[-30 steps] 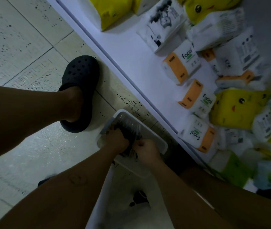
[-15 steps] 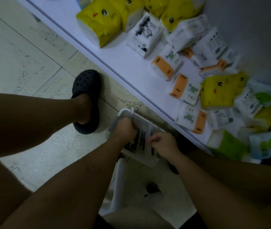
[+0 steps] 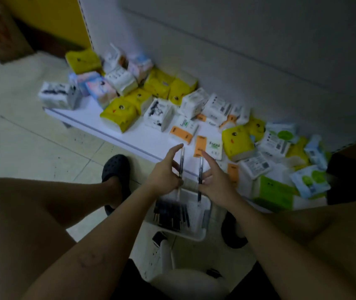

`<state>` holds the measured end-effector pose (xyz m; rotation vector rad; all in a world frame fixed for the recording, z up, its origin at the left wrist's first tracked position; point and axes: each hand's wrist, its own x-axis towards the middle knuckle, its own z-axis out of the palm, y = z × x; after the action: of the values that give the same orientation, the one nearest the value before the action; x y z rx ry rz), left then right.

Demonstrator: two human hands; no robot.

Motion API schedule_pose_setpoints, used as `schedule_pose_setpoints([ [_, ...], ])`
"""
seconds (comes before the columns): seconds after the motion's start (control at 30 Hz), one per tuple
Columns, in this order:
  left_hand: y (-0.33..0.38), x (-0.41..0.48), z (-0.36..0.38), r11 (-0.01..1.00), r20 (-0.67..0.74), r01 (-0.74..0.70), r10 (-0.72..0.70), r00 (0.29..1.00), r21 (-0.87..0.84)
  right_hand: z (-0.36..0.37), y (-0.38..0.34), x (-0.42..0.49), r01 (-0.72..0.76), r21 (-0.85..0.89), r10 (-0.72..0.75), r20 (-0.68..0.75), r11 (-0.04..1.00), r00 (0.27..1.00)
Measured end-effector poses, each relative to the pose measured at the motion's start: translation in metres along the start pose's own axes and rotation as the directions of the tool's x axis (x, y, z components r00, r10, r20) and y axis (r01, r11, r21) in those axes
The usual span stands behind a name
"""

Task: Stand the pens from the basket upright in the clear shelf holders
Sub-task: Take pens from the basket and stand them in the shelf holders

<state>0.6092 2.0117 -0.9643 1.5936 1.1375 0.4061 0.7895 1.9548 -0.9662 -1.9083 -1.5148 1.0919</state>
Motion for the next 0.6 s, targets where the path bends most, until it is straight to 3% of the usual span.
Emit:
schedule_pose_setpoints([
  [0.27,0.109,-0.017,-0.028,0.953,-0.160,-0.299,0.301,0.940,0.039,-0.076,-0.078,-0.029,0.310,0.093,-0.281,-0.238,0.946,0.930],
  [0.6,0.268,-0.036,-0.029,0.760,-0.232,-0.649,0.637,0.735,0.030,-0.190,-0.144,-0.081,0.567,0.000,-0.481,-0.529,0.824,0.700],
])
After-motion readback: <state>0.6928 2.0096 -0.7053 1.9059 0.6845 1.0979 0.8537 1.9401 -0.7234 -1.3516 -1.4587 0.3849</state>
